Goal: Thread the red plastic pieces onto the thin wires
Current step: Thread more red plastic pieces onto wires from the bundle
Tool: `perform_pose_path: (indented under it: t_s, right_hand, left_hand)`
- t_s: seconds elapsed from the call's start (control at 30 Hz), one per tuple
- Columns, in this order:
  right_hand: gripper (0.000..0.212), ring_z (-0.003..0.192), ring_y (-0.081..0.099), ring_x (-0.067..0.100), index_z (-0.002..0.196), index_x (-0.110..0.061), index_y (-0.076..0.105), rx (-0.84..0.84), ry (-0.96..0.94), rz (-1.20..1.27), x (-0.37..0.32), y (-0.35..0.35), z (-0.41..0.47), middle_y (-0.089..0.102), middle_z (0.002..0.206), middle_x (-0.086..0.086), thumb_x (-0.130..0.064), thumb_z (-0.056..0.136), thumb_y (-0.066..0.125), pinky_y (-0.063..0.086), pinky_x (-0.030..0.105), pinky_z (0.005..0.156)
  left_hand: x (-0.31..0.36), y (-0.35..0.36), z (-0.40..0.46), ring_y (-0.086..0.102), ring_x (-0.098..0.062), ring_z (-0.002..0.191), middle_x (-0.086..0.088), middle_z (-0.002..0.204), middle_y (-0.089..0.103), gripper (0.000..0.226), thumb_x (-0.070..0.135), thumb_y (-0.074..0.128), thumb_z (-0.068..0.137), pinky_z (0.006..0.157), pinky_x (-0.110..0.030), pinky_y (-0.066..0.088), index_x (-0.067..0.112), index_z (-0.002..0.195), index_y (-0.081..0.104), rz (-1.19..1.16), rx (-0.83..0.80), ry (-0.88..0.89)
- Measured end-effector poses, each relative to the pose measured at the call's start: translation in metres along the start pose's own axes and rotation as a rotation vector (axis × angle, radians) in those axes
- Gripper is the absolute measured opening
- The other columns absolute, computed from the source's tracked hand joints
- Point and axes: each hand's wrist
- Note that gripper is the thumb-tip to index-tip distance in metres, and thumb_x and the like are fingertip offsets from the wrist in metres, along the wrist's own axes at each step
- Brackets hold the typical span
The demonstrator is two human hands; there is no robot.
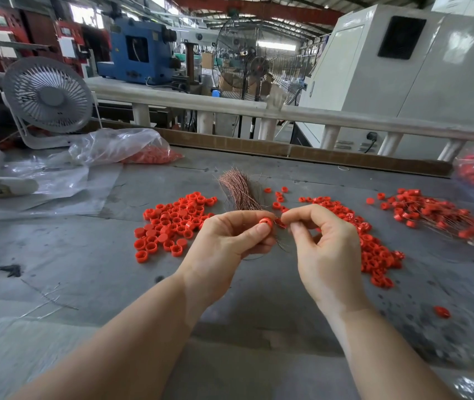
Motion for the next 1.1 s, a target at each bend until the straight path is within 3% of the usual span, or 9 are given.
perform_pose_path:
  t_s: [0.2,0.33,0.6,0.8,0.97,1.1]
  right_hand:
    - [0.013,0.074,0.060,0.000,0.083,-0.018,0.069,-0.044,-0.042,0.116,-0.0066,-0.0006,-0.0018,0.065,0.076,-0.014,-0.006,0.081,0.064,0.041,0.006,0.065]
    - [0.014,0.076,0.060,0.003,0.086,-0.018,0.070,-0.106,-0.052,0.151,-0.0069,-0.0008,-0.0011,0.067,0.082,-0.004,-0.006,0.080,0.069,0.042,0.008,0.070]
    - [0.019,0.082,0.063,0.007,0.084,-0.020,0.071,-0.103,0.004,0.200,-0.0033,-0.0008,0.0017,0.069,0.084,-0.002,-0.001,0.082,0.066,0.050,0.023,0.076]
    - [0.014,0.078,0.063,0.002,0.083,-0.017,0.071,-0.120,0.008,0.237,-0.0039,0.0003,0.0001,0.069,0.081,-0.003,-0.003,0.081,0.068,0.044,0.013,0.073]
    - [0.016,0.062,0.058,-0.002,0.081,-0.020,0.071,-0.137,0.107,0.366,-0.0024,0.0018,0.0000,0.068,0.068,-0.014,-0.004,0.082,0.068,0.041,0.014,0.058]
    - [0.012,0.064,0.059,0.000,0.081,-0.023,0.071,-0.148,0.110,0.412,-0.0014,0.0020,0.0000,0.069,0.071,-0.013,-0.011,0.081,0.068,0.041,0.016,0.060]
  left_hand:
    - [-0.0005,0.0002,-0.0001,0.062,-0.007,0.059,-0.003,0.067,0.068,0.013,0.003,0.061,0.078,0.059,-0.016,0.051,0.010,0.085,0.070,0.037,-0.023,0.005]
    - [-0.0002,0.0014,-0.0016,0.064,-0.007,0.064,-0.004,0.074,0.071,0.019,0.014,0.064,0.069,0.063,-0.016,0.052,0.013,0.086,0.074,0.009,-0.051,0.015]
    - [0.0006,0.0031,-0.0018,0.067,-0.012,0.077,-0.012,0.089,0.072,0.029,0.014,0.063,0.068,0.071,-0.017,0.053,0.006,0.095,0.071,-0.087,-0.078,-0.023]
    - [0.0010,0.0028,-0.0025,0.064,-0.009,0.062,-0.007,0.070,0.070,0.021,0.014,0.063,0.068,0.061,-0.017,0.053,0.008,0.086,0.072,-0.031,-0.011,-0.004]
    - [0.0025,0.0023,-0.0018,0.060,-0.006,0.054,-0.002,0.059,0.066,0.011,0.003,0.059,0.080,0.054,-0.015,0.049,0.007,0.083,0.070,0.041,0.006,0.014]
    - [0.0039,0.0016,-0.0022,0.059,-0.006,0.053,-0.002,0.059,0.066,0.013,0.003,0.060,0.080,0.053,-0.015,0.049,0.009,0.077,0.071,0.054,0.017,0.031]
Point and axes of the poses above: each hand's wrist, its own z-axis towards the middle knuckle, its own y-axis out of the palm, x = y × z
